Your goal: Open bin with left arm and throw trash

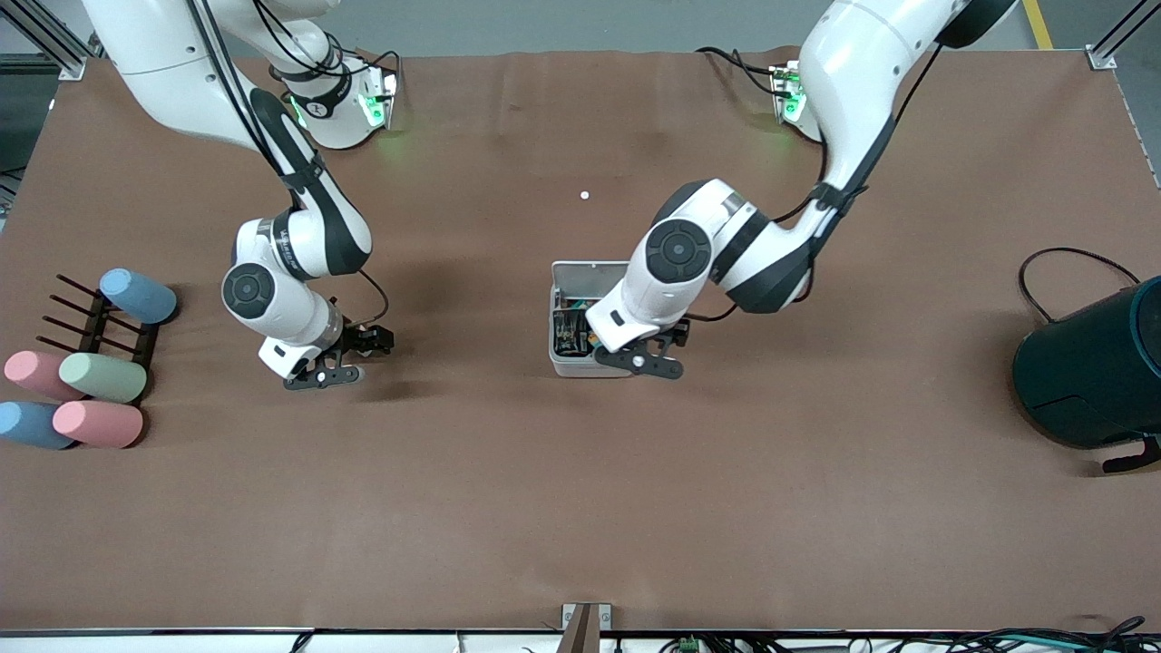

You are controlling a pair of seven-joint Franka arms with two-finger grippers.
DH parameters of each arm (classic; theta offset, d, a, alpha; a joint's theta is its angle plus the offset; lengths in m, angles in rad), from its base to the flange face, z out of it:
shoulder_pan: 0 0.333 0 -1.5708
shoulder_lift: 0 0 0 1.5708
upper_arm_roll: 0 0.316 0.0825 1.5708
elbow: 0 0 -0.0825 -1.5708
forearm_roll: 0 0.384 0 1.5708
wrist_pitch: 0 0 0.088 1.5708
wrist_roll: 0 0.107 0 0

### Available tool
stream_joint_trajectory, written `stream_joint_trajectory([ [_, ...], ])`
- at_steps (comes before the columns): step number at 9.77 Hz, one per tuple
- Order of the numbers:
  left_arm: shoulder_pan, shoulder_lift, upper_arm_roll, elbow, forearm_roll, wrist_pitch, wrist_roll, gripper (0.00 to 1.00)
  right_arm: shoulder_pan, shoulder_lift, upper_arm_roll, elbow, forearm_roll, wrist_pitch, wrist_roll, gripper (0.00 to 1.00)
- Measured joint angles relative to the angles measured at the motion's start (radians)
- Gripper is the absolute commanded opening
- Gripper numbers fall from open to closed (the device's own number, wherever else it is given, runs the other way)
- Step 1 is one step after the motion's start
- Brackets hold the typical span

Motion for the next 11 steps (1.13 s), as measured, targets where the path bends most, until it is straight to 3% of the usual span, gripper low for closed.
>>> stream_joint_trajectory([
  [1,0.042,-0.057,0.003,0.014,0.000,-0.052,-0.009,1.00,-0.001,0.000,-0.001,-0.009,-0.009,0.000,0.000,0.65],
  [2,0.113,-0.116,0.002,0.018,0.000,-0.101,-0.011,1.00,-0.002,0.000,-0.001,-0.016,-0.019,0.000,-0.001,0.41],
  [3,0.201,-0.170,0.001,0.020,-0.001,-0.135,-0.010,1.00,-0.003,0.000,-0.002,-0.022,-0.024,-0.001,-0.001,0.10],
  [4,0.294,-0.216,-0.001,0.021,-0.006,-0.165,0.004,1.00,-0.007,0.000,-0.003,-0.027,-0.028,-0.001,-0.001,0.00],
  [6,0.415,-0.283,-0.004,0.021,-0.015,-0.243,0.079,1.00,-0.020,0.001,-0.004,-0.029,-0.030,-0.004,-0.001,0.00],
  [9,0.509,-0.367,-0.002,0.023,-0.054,-0.322,0.204,1.00,-0.025,-0.008,-0.003,-0.020,-0.030,-0.022,0.026,0.00],
  [10,0.507,-0.405,0.019,0.024,-0.066,-0.354,0.226,1.00,-0.026,-0.024,0.000,0.002,-0.030,-0.045,0.076,0.00],
  [11,0.453,-0.452,0.091,0.024,-0.075,-0.393,0.243,1.00,-0.024,-0.047,0.014,0.051,-0.029,-0.110,0.155,0.00],
])
